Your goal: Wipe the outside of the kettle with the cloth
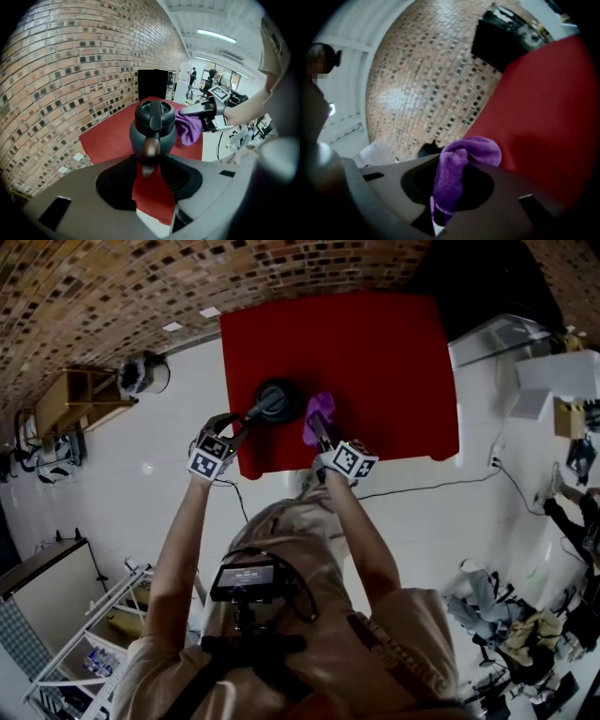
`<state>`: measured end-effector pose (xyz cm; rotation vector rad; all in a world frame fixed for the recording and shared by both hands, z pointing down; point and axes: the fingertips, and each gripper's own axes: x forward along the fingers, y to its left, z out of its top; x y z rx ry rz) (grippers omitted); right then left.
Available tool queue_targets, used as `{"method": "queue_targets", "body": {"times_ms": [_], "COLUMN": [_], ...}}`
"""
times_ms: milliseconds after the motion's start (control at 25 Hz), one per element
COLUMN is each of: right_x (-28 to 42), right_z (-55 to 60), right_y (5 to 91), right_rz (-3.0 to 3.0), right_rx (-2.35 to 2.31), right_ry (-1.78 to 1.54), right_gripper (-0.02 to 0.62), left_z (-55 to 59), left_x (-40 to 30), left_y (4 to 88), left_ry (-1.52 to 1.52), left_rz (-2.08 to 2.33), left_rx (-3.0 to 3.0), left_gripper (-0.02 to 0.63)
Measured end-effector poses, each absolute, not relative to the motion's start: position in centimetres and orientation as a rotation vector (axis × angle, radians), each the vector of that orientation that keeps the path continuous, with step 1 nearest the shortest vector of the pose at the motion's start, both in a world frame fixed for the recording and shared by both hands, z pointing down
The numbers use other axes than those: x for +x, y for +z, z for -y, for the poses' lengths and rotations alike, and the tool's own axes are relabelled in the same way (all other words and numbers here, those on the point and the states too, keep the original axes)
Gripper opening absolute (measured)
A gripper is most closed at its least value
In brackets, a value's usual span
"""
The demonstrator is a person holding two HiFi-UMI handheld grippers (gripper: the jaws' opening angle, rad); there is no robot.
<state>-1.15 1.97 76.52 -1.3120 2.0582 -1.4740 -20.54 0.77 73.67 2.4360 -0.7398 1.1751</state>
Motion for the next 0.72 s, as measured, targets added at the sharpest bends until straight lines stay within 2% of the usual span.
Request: {"method": "queue_targets", "body": {"times_ms": [160, 320, 720], "right_x": [-6.4, -9.1, -8.1], "right_z": [-3.8, -4.1, -4.5], "right_y": [69.9, 76.2, 90.9], "right_rz": [-2.377, -2.42, -2.213], "right_rx": [-1.215, -1.308, -1.413], "right_ry": [-1.276, -1.38, -1.907], "right_gripper": [0.08, 0.08, 0.078], "left_z": [-0.4, -0.6, -0.4], "left_x": [-20.4, -19.3, -18.5], "left_y": [72.3, 73.0, 73.6], "left_ry": [1.114, 1.159, 1.237], "left_rz": [0.753, 0.709, 0.653], "left_rx": [2.49, 2.491, 2.491], "left_gripper": [0.157, 0.156, 0.13]}}
